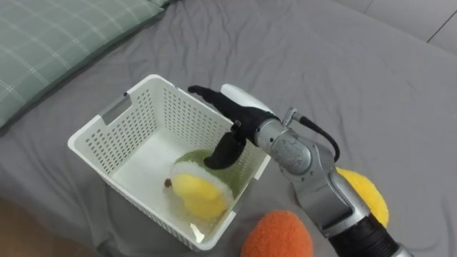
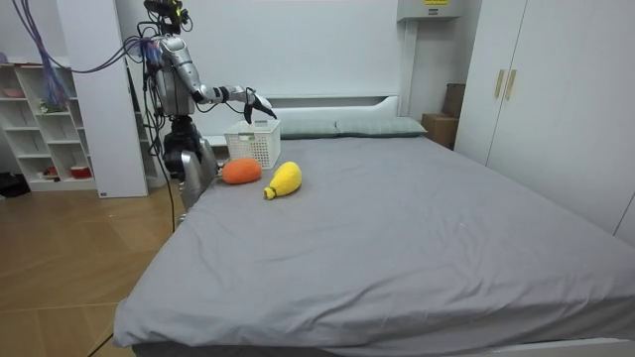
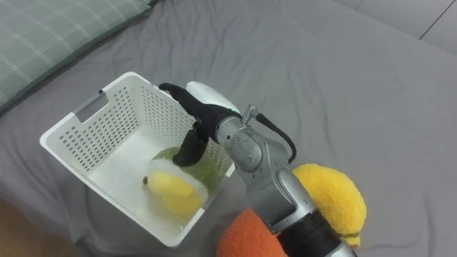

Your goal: Collect toys from the bed

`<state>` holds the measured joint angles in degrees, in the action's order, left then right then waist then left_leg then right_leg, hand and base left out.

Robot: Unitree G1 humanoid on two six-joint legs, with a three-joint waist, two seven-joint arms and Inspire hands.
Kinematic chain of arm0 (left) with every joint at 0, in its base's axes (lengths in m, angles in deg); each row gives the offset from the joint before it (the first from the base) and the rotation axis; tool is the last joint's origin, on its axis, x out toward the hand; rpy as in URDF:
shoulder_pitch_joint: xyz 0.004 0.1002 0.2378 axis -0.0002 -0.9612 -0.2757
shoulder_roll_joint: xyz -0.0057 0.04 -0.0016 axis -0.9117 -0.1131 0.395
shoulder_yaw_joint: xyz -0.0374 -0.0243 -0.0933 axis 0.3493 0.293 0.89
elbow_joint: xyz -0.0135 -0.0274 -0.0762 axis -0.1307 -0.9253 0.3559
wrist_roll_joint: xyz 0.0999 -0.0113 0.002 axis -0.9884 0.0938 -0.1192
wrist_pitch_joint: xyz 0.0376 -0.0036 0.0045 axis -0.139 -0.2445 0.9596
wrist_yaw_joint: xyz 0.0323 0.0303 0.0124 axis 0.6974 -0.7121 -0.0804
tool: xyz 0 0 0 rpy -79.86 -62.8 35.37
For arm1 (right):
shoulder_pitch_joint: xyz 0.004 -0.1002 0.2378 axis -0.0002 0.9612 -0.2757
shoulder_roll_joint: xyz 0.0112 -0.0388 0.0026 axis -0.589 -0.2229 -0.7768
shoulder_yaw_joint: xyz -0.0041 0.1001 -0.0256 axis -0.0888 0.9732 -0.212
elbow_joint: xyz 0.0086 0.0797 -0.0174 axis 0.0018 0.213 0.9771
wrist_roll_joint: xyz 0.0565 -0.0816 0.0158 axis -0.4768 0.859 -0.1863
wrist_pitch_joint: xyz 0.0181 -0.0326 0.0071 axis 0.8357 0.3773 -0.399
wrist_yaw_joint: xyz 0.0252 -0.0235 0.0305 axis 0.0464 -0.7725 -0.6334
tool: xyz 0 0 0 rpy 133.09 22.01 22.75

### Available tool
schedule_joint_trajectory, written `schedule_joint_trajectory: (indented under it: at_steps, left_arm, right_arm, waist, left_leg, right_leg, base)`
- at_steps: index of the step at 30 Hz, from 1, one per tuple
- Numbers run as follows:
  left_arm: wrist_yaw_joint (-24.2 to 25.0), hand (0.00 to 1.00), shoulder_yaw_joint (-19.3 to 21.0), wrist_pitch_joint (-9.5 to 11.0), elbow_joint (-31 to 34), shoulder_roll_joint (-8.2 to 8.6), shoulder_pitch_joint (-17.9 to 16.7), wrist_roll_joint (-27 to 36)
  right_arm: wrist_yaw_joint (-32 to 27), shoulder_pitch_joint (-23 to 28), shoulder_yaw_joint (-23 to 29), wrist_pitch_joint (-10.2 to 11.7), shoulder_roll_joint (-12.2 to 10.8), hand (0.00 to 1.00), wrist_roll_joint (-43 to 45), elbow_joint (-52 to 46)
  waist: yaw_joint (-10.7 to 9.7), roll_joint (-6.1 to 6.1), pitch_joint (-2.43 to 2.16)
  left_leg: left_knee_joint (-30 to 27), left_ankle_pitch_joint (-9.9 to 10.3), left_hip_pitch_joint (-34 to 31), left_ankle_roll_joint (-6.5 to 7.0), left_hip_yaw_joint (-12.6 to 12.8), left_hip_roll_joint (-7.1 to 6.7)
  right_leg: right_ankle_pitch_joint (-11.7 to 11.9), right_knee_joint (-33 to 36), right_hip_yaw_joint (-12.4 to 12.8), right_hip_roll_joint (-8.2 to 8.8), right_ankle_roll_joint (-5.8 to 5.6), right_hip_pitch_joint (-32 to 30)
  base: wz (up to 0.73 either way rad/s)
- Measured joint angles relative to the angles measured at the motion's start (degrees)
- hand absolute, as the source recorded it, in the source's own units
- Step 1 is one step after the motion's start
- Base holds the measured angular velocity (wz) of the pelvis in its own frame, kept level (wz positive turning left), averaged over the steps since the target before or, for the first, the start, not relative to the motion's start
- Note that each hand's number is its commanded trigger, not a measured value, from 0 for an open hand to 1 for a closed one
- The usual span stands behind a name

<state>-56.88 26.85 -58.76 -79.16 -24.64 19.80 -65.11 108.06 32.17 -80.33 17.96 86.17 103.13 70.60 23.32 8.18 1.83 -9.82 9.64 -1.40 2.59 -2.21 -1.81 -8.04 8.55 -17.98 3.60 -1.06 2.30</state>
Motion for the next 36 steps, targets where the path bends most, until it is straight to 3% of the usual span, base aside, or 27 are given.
schedule_joint_trajectory:
  at_steps: [12, 15, 18, 22, 24, 29, 36]
  left_arm:
    - [-0.2, 0.00, 0.1, 0.0, 0.3, -0.06, -0.2, -1.3]
    - [-0.2, 0.00, 0.1, 0.0, 0.4, 0.36, -0.2, -3.0]
    - [-0.2, 0.00, 0.6, 0.1, 0.4, 0.88, -0.3, -3.1]
    - [-0.9, 0.00, 1.6, 0.2, 0.5, 1.03, -1.8, -3.1]
    - [-1.3, 0.00, 1.8, 0.2, 0.5, 1.19, -3.1, -3.0]
    - [-1.6, 0.00, 2.9, 0.7, 0.6, 1.87, -3.8, -3.0]
    - [-2.0, 0.00, 4.5, 1.2, 0.2, 2.36, -4.9, -2.2]
  right_arm:
    - [-2.9, 0.0, 0.9, 0.6, 0.9, 0.00, -2.0, 0.0]
    - [-4.7, 0.0, 2.6, 1.3, 1.2, 0.00, -3.3, -0.1]
    - [-6.6, 0.3, 5.5, 2.2, 1.6, 0.00, -3.6, -0.1]
    - [-9.8, 2.5, 10.5, 3.0, 3.7, 0.00, -7.4, -0.4]
    - [-11.6, 4.0, 12.7, 3.0, 4.1, 0.00, -8.4, -0.3]
    - [-16.0, 7.0, 16.2, 3.9, 6.2, 0.00, -8.6, -0.3]
    - [-21.5, 9.7, 21.8, 5.4, 7.0, 0.00, -10.8, 0.3]
  waist:
    - [-1.2, -0.22, -0.04]
    - [-2.6, -0.52, -0.45]
    - [-4.1, -1.72, -0.36]
    - [-6.4, -2.58, -0.69]
    - [-7.3, -2.74, -1.02]
    - [-9.4, -2.65, -1.29]
    - [-12.8, -2.67, -1.32]
  left_leg:
    - [0.0, 0.0, 0.0, 0.00, 0.3, 0.04]
    - [-0.5, 0.0, 0.1, 0.01, 0.4, 0.02]
    - [-0.5, 0.0, 1.0, 0.05, 0.5, 0.00]
    - [0.0, -0.1, 2.5, 0.06, 1.1, 0.10]
    - [0.3, 0.0, 3.2, 0.06, 1.7, 0.17]
    - [0.5, 0.0, 4.0, 0.09, 3.5, 0.38]
    - [0.4, 0.0, 4.0, 0.10, 3.6, 0.44]
  right_leg:
    - [0.0, 0.0, 0.6, -0.02, 0.00, -0.2]
    - [0.0, 0.1, 0.5, 0.06, 0.00, -0.2]
    - [0.0, 0.0, 0.7, 0.10, -0.01, 0.6]
    - [0.0, 0.1, 1.6, 0.16, -0.01, 1.5]
    - [0.0, 0.1, 2.3, 0.01, -0.01, 1.9]
    - [0.0, 0.4, 4.0, -0.12, 0.01, 1.9]
    - [0.0, 1.1, 3.9, -0.10, 0.01, 1.7]
  base:
    - [0.00]
    - [0.00]
    - [-0.01]
    - [-0.06]
    - [-0.19]
    - [-0.17]
    - [-0.01]
